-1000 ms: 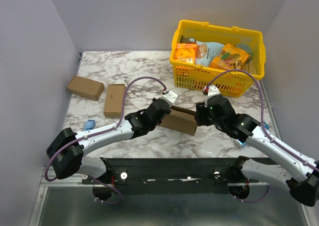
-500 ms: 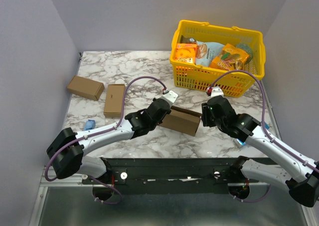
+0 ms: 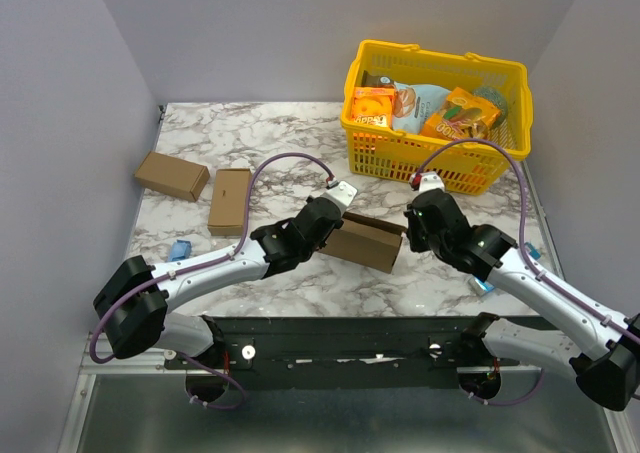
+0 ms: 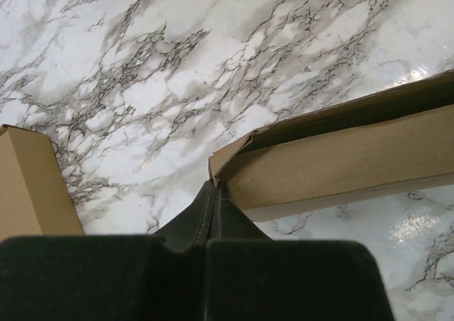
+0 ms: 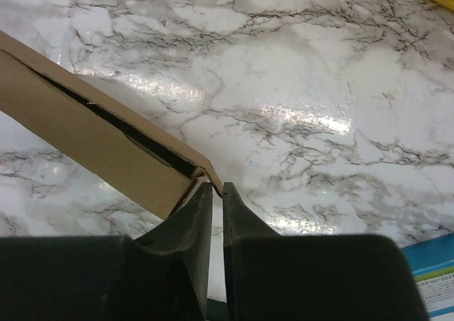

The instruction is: Fold the paper box

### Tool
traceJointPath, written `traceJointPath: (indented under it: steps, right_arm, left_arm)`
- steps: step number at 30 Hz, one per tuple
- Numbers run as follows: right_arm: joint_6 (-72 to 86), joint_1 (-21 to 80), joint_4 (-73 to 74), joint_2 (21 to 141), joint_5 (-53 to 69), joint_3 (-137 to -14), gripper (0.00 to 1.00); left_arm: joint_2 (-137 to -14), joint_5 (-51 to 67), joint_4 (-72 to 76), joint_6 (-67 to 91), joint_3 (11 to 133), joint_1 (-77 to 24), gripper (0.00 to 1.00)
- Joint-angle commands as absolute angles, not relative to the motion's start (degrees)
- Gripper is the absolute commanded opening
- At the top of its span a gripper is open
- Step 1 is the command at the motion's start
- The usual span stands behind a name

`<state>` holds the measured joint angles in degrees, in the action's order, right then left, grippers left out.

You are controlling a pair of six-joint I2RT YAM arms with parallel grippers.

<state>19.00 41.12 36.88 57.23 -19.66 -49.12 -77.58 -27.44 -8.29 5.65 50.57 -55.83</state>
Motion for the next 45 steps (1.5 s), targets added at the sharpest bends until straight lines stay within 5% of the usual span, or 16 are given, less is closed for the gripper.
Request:
traceJointPath:
  steps: [1, 7, 45]
  right_arm:
    - [18.02, 40.78, 34.72, 57.92, -17.06, -50.45, 0.1]
    - [21.43, 40.78, 34.98, 59.94, -12.92, -52.9, 0.01]
    - [31.29, 40.25, 35.68, 61.17, -5.54, -54.15, 0.0]
  left_arm:
    - [-80.07, -19.86, -16.08, 8.53, 48.16, -56.25, 0.0]
    - [-80.59, -19.07, -15.73, 8.79, 48.43, -56.25, 0.0]
    - [-84.73, -23.03, -16.35, 10.02, 50.01, -58.62, 0.0]
